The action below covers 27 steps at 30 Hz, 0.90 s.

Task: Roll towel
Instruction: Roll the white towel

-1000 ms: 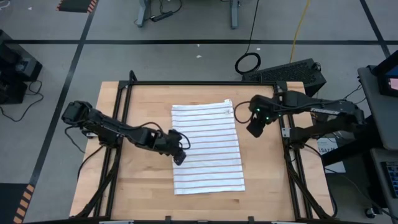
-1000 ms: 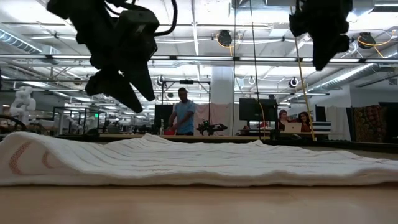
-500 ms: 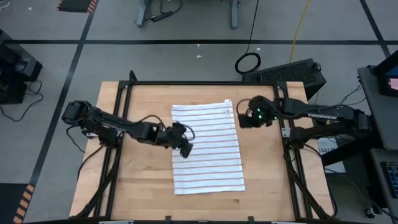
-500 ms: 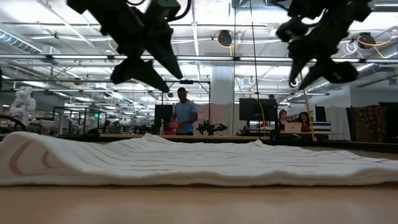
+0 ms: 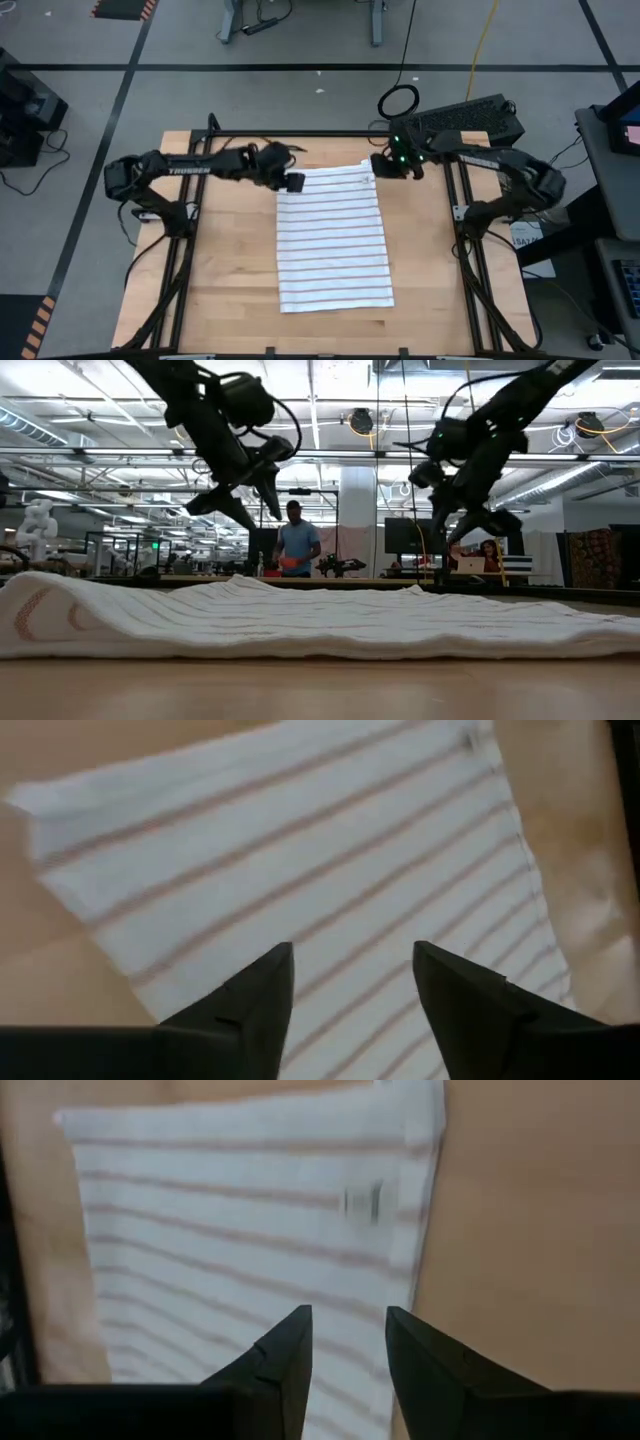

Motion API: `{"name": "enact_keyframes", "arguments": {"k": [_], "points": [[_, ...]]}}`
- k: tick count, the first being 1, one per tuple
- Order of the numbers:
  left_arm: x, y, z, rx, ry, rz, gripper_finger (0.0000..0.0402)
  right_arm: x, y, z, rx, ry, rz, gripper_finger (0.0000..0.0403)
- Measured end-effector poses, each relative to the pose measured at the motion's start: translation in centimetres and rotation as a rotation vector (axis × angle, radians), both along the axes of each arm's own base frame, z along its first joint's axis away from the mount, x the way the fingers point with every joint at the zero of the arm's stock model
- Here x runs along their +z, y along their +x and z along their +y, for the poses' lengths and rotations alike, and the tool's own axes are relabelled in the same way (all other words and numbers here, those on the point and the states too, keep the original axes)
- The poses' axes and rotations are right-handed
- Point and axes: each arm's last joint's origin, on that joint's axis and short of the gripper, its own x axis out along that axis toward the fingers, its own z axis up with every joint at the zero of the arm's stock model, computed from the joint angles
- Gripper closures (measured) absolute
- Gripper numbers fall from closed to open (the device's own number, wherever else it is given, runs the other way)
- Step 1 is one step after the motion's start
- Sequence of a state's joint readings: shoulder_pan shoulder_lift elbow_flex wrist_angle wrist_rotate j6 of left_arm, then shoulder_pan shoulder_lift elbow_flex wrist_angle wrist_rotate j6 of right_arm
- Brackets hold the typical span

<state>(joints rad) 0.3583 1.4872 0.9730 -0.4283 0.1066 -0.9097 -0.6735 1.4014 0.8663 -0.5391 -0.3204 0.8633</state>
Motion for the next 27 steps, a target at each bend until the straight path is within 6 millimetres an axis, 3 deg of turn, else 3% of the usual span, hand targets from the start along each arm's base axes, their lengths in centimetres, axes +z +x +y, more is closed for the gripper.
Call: {"name": "enact_keyframes", "arguments": {"k": [7, 11, 17, 23, 27], "points": [[-0.1, -1.9, 3.9, 0.148, -0.006, 0.012, 0.0083, -0.5, 2.2, -5.3, 0.054, -0.063, 0.044, 0.0219], [-0.4, -3.3, 5.4, 0.232, -0.003, 0.081, 0.0044, -1.8, 3.1, -7.0, 0.103, -0.032, 0.118, 0.0177], [-1.6, -4.5, 6.0, 0.197, -0.011, 0.123, 0.0038, -2.6, 3.6, -7.5, 0.2, -0.016, 0.178, 0.0157], [-2.0, -4.2, 5.3, 0.12, -0.053, 0.117, 0.0047, -2.6, 3.3, -7.1, 0.238, -0.01, 0.214, 0.0174], [-1.9, -3.4, 4.1, 0.076, -0.076, 0.094, 0.0055, -2.0, 3.3, -6.0, 0.354, -0.02, 0.225, 0.0186]]}}
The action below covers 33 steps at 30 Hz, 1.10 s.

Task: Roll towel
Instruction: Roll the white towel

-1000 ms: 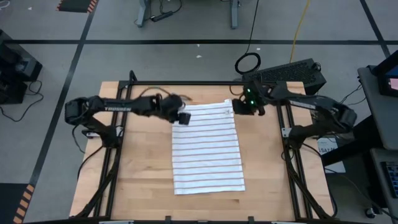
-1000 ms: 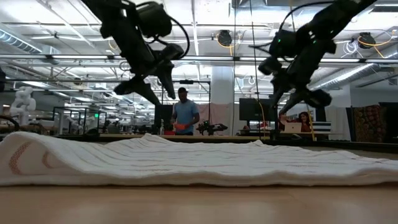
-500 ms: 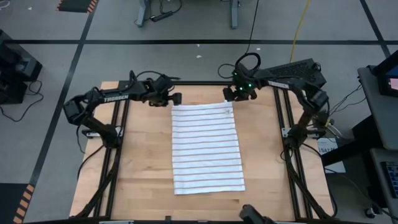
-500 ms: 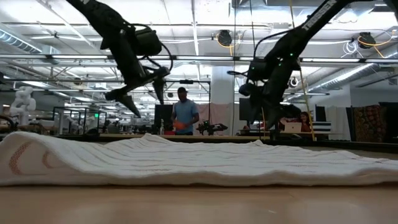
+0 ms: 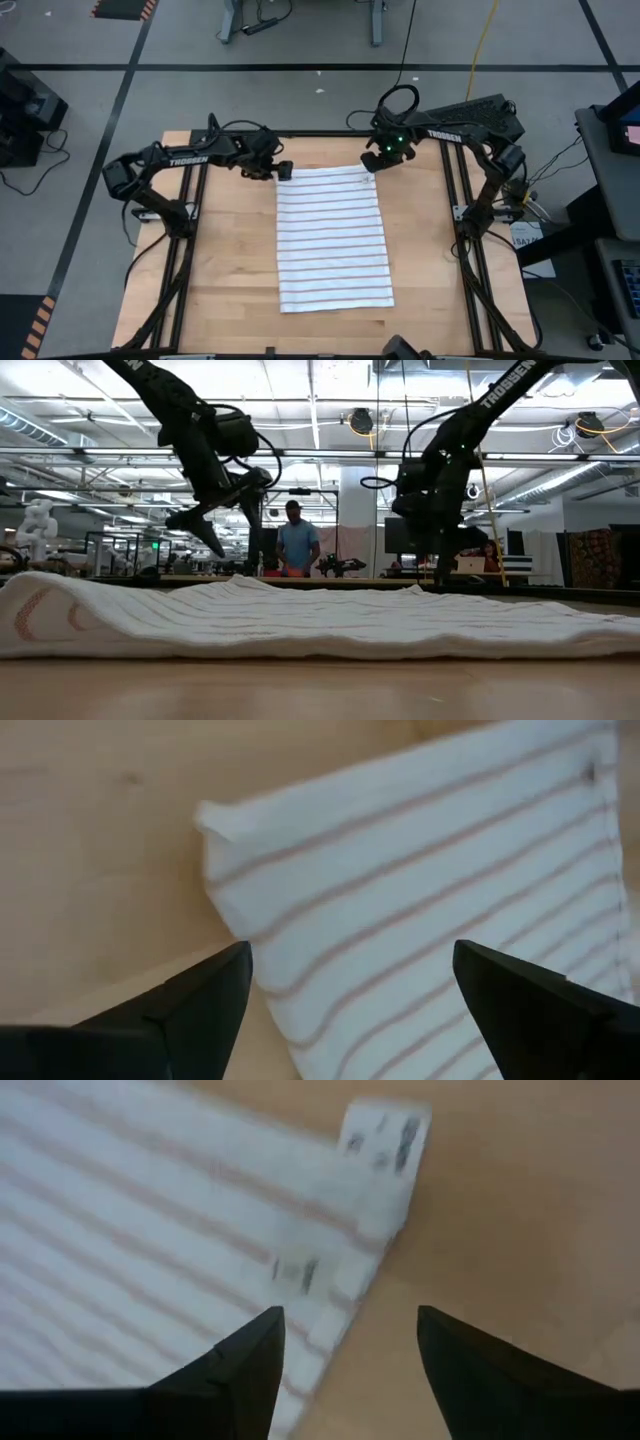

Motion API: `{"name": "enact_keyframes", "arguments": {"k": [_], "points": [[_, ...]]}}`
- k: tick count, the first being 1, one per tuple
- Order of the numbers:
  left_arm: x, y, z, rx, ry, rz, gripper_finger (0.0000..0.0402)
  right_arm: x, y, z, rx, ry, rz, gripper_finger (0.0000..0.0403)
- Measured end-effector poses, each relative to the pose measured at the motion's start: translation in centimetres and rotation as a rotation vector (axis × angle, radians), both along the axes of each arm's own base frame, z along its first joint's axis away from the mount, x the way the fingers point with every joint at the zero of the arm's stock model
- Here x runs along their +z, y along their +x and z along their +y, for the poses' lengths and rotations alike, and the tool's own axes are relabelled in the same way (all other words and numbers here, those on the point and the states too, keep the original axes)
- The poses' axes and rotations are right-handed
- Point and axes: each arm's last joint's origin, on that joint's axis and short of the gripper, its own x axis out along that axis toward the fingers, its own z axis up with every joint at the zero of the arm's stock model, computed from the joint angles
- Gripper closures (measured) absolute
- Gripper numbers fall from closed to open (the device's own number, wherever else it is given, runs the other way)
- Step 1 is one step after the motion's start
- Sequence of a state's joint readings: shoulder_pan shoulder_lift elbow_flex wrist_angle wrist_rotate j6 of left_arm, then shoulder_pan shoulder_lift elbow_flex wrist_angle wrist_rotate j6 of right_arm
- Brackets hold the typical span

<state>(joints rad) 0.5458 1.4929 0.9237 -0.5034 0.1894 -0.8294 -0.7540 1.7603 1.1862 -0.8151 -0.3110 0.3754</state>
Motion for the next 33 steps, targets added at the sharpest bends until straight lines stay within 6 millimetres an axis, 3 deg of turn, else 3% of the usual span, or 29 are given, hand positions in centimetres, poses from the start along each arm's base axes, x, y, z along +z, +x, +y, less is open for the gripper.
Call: {"name": "enact_keyframes", "arguments": {"k": [6, 14, 17, 23, 26, 33], "points": [[-0.3, 0.9, -1.4, -0.022, 0.061, 0.045, 0.0066, 0.0, 0.5, 1.1, 0.081, -0.034, 0.047, 0.0192], [-0.3, 1.1, -1.6, 0.028, -0.046, -0.002, 0.0073, 0.1, 0.7, 2.0, 0.069, 0.036, 0.054, 0.0192], [-0.1, 1.4, -2.0, 0.008, -0.145, -0.065, 0.0073, 1.3, 0.5, 2.3, 0.053, 0.058, 0.025, 0.0192], [-0.1, 2.0, -3.1, 0.02, -0.097, -0.042, 0.0073, 4.4, 0.0, 3.0, 0.033, -0.104, 0.018, 0.0193], [0.4, 2.7, -3.2, -0.032, -0.14, -0.141, 0.0073, 5.6, -0.4, 3.2, 0.026, -0.152, 0.005, 0.0193], [0.5, 2.6, -2.1, 0.035, -0.094, -0.157, 0.0073, 5.7, -0.5, 3.1, -0.047, -0.176, 0.033, 0.0193]]}}
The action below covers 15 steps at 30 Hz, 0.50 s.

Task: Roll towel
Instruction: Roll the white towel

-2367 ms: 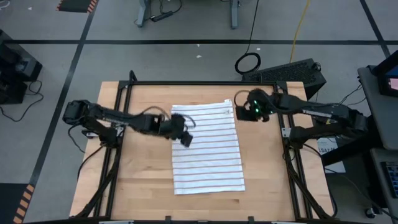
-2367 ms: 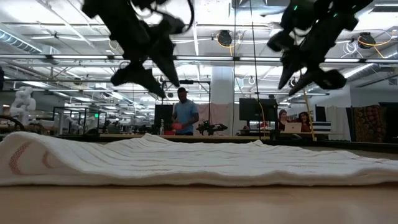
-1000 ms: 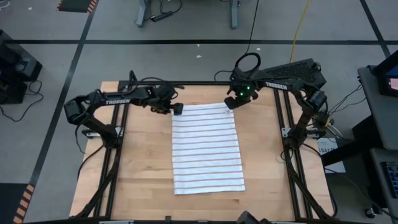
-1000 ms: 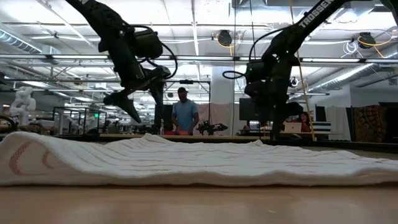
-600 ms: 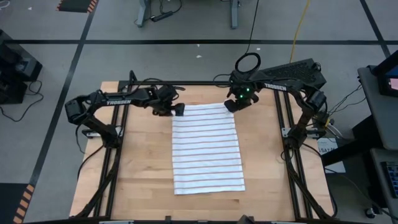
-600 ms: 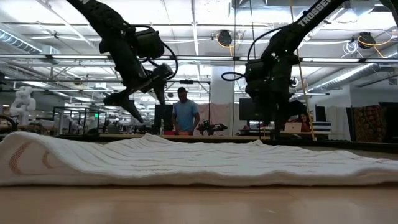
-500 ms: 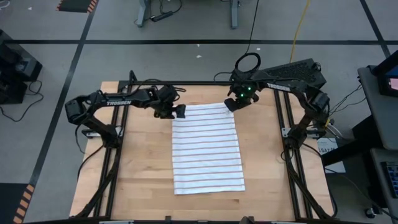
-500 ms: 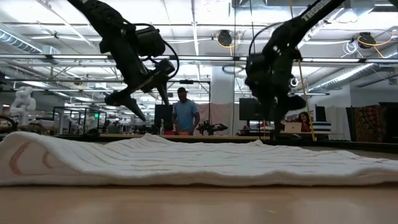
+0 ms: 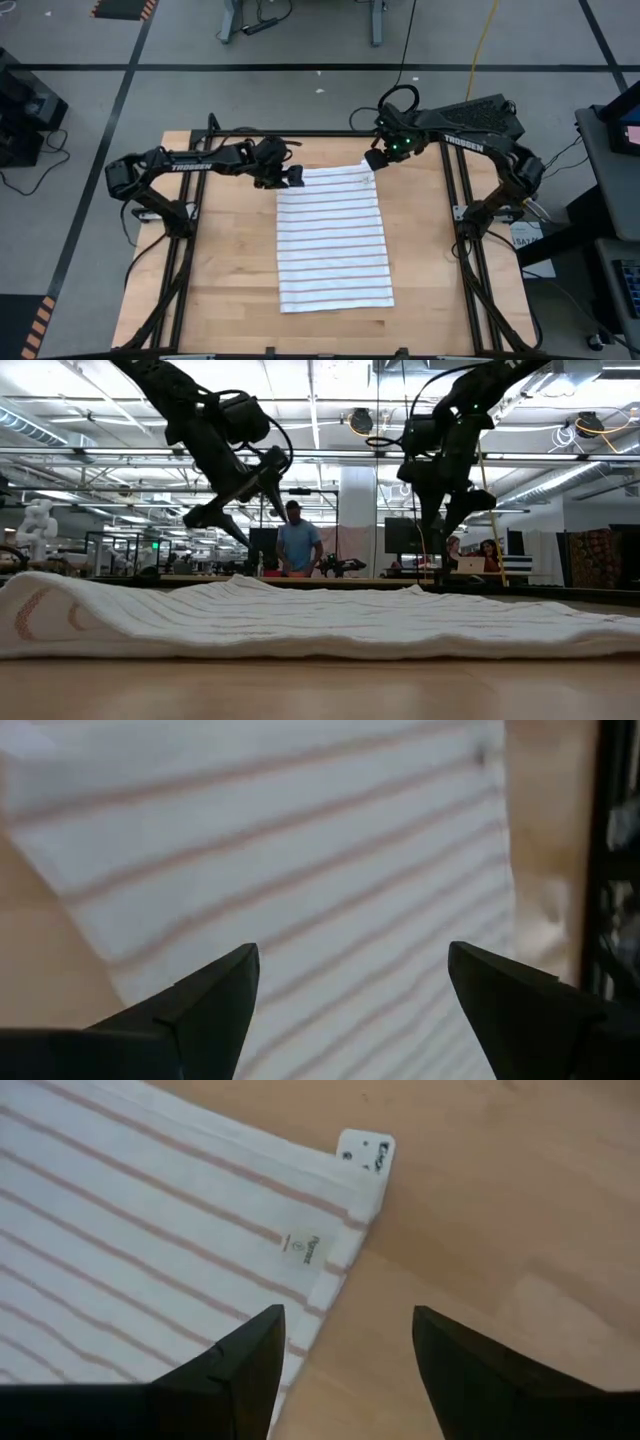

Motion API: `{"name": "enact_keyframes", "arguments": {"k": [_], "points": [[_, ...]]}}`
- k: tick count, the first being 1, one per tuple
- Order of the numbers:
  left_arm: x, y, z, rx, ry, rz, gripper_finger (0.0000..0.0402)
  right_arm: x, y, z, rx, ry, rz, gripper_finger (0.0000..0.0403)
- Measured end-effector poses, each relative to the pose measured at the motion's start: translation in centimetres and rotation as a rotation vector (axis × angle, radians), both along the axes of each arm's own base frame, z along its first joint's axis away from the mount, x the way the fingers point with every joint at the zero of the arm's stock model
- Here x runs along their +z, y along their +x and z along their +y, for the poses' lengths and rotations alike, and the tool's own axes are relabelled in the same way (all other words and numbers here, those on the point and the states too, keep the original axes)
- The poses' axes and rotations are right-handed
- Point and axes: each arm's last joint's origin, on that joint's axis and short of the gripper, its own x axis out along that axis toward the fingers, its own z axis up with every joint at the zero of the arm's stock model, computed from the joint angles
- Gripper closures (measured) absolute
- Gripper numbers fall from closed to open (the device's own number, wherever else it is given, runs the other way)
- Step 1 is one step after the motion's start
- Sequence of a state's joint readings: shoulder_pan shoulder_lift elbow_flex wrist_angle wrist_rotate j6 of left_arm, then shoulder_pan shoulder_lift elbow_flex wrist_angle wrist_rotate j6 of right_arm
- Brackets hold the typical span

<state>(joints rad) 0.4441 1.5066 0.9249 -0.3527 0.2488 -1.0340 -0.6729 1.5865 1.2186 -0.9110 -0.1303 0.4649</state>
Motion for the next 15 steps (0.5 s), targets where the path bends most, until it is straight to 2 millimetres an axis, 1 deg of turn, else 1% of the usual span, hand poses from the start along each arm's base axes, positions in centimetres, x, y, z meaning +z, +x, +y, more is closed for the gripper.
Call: {"name": "enact_keyframes", "arguments": {"k": [7, 11, 15], "points": [[-0.1, -1.2, 2.4, 0.097, 0.014, 0.012, 0.0073, -2.4, 1.2, -2.0, 0.02, 0.015, -0.039, 0.0193], [-0.1, -2.0, 3.8, 0.105, 0.051, 0.017, 0.0073, -3.8, 1.6, -3.0, 0.051, 0.032, -0.064, 0.0193], [-1.1, -2.7, 5.3, 0.119, 0.059, 0.055, 0.0073, -5.1, 1.5, -4.3, 0.043, 0.046, -0.068, 0.0193]]}}
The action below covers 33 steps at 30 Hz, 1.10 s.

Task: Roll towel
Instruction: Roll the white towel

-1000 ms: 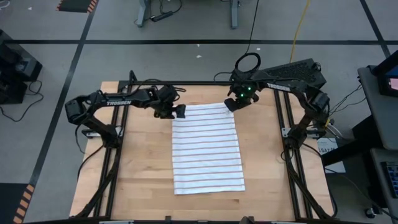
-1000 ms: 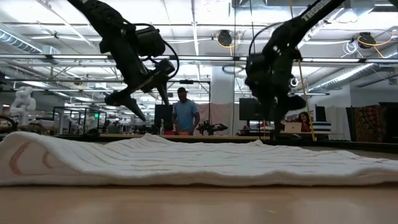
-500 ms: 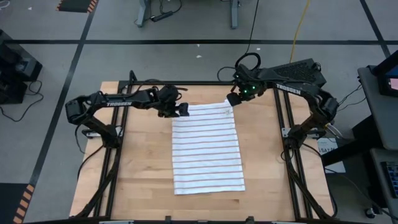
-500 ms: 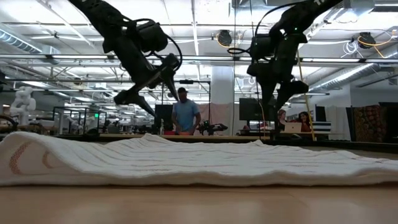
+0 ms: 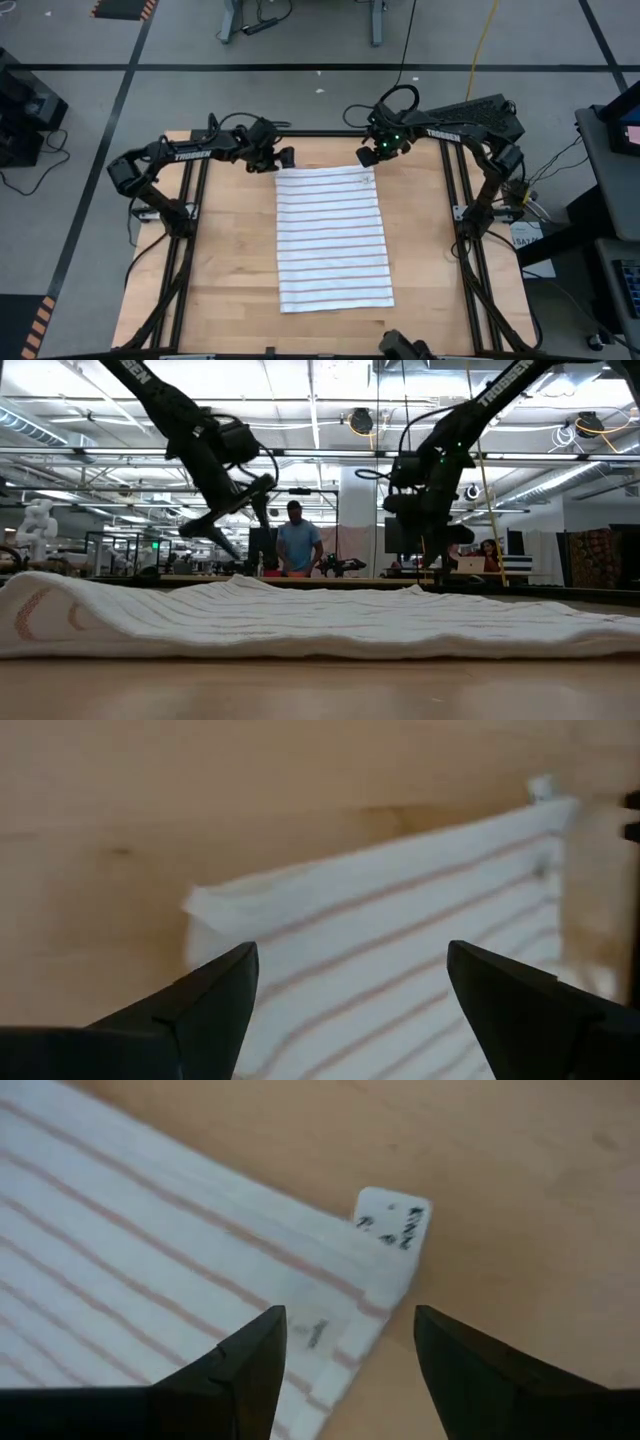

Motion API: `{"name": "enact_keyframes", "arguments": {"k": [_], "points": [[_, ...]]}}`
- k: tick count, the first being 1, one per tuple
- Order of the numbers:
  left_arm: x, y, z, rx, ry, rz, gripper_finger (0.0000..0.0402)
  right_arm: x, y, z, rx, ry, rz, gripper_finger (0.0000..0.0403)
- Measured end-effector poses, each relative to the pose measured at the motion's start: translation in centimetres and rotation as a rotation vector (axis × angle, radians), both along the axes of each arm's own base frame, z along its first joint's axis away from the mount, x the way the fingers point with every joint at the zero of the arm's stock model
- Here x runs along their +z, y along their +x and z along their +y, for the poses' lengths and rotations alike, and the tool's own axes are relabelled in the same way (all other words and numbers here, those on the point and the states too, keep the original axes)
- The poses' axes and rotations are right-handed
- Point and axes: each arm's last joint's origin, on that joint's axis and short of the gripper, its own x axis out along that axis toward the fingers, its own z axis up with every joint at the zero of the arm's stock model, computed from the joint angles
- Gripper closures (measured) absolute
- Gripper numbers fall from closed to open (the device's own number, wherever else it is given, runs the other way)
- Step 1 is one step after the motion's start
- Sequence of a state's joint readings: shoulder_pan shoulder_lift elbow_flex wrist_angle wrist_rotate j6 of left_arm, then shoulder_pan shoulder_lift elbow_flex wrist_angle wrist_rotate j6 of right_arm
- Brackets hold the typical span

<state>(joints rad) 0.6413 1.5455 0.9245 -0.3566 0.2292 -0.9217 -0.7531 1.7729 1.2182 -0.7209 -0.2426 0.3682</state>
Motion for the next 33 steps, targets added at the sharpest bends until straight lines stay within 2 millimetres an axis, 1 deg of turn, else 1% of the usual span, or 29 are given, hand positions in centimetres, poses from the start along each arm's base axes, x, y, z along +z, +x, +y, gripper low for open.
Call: {"name": "enact_keyframes", "arguments": {"k": [5, 10, 12, 16, 20, 24, 29, 33], "points": [[-1.3, -0.1, 0.8, -0.014, -0.013, 0.037, 0.0073, -0.8, -0.6, -0.9, -0.03, 0.039, -0.002, 0.0193], [-2.7, 0.3, 0.8, -0.081, -0.032, 0.068, 0.0073, -0.8, -0.5, -0.9, -0.04, 0.042, -0.005, 0.0193], [-2.9, 0.4, 0.7, -0.089, -0.037, 0.073, 0.0073, -0.8, -0.5, -0.9, -0.049, 0.046, -0.004, 0.0193], [-2.7, 0.5, 0.5, -0.088, -0.05, 0.054, 0.0073, -0.8, -0.5, -1.0, -0.061, 0.047, -0.006, 0.0193], [-1.4, 0.4, 0.2, -0.085, -0.025, 0.018, 0.0073, -0.8, -0.6, -0.8, -0.054, 0.073, -0.01, 0.0193], [-0.6, -0.2, -0.1, -0.068, 0.03, 0.066, 0.0073, -0.8, -0.5, -0.4, -0.039, 0.113, -0.014, 0.0193], [-1.0, -0.7, 0.1, -0.134, 0.083, 0.133, 0.0073, -0.8, -0.1, 0.0, -0.016, 0.124, -0.025, 0.0193], [-1.7, -0.9, 0.5, -0.161, 0.081, 0.162, 0.0073, -0.7, 0.0, -0.5, -0.06, 0.106, -0.057, 0.0193]]}}
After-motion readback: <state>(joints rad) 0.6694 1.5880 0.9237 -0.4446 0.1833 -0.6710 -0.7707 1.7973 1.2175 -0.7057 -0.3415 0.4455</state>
